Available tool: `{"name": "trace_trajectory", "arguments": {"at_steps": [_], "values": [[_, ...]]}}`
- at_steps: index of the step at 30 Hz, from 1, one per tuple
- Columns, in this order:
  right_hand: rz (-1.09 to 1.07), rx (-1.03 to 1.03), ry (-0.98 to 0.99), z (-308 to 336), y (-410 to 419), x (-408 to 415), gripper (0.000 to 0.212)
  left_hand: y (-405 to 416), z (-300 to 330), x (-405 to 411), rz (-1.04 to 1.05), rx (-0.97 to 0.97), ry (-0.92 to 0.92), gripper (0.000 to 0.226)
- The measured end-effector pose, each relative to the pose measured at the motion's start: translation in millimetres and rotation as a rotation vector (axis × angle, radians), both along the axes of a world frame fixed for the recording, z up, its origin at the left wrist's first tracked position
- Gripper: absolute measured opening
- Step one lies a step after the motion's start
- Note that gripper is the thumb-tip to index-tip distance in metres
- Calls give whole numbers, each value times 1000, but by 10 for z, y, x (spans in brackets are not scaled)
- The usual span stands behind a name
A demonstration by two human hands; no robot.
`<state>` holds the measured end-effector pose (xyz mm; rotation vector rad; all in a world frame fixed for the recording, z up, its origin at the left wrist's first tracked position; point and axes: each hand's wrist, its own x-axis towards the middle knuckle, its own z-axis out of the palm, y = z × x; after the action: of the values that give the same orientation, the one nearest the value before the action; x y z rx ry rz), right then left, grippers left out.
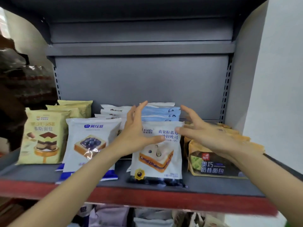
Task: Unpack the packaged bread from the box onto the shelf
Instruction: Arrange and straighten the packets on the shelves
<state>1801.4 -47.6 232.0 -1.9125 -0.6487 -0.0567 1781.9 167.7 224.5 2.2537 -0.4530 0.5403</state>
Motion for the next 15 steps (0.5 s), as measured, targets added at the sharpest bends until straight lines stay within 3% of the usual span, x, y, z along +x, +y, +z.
{"name": "trace_trajectory", "arguments": {"at_steps": [3, 7, 10, 15], "values": [[0, -3, -22, -211, 90, -98, 91, -12, -179, -37, -10, -154, 71, 124], [-90, 80, -72, -347, 283, -180, 97, 20, -328, -92, -73, -264, 223, 140], [-179, -1, -133, -416, 458, -280, 95, -14, -380, -204, -143, -312, 265, 133], [-290, -55, -212, -406, 647, -349, 88, -42, -458, -140, -204, -381, 164, 129]]}}
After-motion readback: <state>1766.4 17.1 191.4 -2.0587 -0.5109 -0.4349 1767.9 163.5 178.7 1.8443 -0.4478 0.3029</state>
